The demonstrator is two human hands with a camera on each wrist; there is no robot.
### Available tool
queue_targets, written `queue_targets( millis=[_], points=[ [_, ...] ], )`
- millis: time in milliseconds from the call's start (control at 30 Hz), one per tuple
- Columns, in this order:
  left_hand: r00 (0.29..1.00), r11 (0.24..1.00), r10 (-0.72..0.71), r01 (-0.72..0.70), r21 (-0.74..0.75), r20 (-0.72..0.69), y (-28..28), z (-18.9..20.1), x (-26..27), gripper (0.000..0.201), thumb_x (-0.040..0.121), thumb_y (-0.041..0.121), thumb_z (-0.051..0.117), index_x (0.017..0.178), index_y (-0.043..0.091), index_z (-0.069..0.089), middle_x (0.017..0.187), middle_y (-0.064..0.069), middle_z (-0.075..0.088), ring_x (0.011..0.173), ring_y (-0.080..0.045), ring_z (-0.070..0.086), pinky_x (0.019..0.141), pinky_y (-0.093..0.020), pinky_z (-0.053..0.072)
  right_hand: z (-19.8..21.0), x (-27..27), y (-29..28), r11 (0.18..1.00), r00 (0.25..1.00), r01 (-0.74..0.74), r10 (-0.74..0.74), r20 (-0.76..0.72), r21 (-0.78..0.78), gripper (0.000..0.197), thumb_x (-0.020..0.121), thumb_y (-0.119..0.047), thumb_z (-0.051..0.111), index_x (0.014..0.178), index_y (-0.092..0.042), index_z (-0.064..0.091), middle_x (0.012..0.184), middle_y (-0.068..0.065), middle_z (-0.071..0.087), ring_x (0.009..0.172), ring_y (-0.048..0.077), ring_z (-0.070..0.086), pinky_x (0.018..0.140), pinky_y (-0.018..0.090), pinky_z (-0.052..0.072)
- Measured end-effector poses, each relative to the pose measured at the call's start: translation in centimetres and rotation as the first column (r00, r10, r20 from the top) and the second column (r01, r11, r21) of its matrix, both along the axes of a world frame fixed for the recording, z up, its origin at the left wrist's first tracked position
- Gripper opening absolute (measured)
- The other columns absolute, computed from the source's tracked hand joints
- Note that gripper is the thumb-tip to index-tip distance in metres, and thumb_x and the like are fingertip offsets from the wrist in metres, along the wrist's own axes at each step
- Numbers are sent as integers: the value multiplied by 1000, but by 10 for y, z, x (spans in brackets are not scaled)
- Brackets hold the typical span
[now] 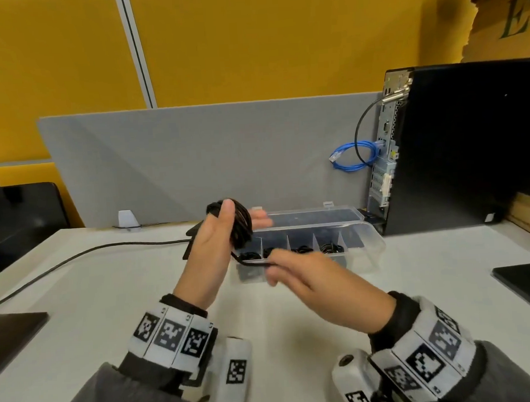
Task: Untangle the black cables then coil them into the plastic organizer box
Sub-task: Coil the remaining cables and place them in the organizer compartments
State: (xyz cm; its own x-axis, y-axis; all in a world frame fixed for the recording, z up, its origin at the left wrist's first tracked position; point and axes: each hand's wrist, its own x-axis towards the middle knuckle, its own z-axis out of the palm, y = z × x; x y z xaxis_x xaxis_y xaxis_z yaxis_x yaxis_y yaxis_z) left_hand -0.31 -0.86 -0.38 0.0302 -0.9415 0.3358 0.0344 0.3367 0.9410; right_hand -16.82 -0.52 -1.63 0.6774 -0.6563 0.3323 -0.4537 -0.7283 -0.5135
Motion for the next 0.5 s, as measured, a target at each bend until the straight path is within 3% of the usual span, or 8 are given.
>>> queue_targets(
  millis=[67,133,167,233,300,367,433,500],
  points=[
    [974,973,-163,133,189,157,3,0,2,55,81,59,38,76,18,76,88,-11,74,96,-21,66,99,-37,43,6,-4,-2,984,990,93,-75,117,-149,12,95,-24,50,89,-21,59,62,-21,54,62,-1,51,61,13,38],
    [826,926,-359,256,277,435,12,4,0,31,85,44,56,75,18,69,74,-12,70,78,-14,64,79,-27,46,9,-7,-1,981,978,137,-111,178,-139,3,92,-27,56,92,-24,57,59,-14,56,61,6,53,59,18,41],
    [746,908,-411,289,302,524,15,6,-1,20,83,32,66,79,12,64,68,-12,66,68,-10,61,71,-23,44,10,-7,0,982,975,150,-127,181,-119,12,90,-30,57,101,-26,54,56,-13,53,59,8,52,56,19,39],
    [672,873,-485,344,344,560,21,9,-1,25,79,17,72,87,0,56,64,-15,57,53,-7,54,63,-17,43,9,-6,1,986,984,130,-117,131,-100,31,90,-37,54,120,-31,47,54,-14,49,58,7,50,54,19,37],
    [663,846,-531,378,376,527,24,11,0,21,78,11,72,87,0,58,60,-16,54,46,-7,52,61,-17,44,10,-6,2,994,997,70,-66,47,-80,32,91,-43,48,121,-33,49,60,-18,53,62,3,53,58,18,41],
    [678,847,-529,379,374,511,24,11,-1,14,78,8,72,84,3,61,58,-14,55,47,-8,53,63,-18,46,12,-9,1,999,999,34,-34,-7,-21,37,86,-55,46,115,-32,51,75,-13,64,67,4,58,62,21,46],
    [736,885,-460,335,323,496,22,9,-2,15,75,6,74,83,2,61,59,-14,59,51,-10,57,66,-20,48,13,-13,0,999,999,38,-38,-15,9,50,77,-66,44,111,-30,47,82,-6,68,66,8,59,60,25,48],
    [812,926,-366,274,258,453,22,9,-4,27,69,3,79,84,4,56,61,-8,65,49,-14,59,63,-25,50,15,-17,0,999,999,50,-50,-2,12,52,73,-68,42,104,-28,46,78,-6,67,61,7,56,54,19,41]
  ],
)
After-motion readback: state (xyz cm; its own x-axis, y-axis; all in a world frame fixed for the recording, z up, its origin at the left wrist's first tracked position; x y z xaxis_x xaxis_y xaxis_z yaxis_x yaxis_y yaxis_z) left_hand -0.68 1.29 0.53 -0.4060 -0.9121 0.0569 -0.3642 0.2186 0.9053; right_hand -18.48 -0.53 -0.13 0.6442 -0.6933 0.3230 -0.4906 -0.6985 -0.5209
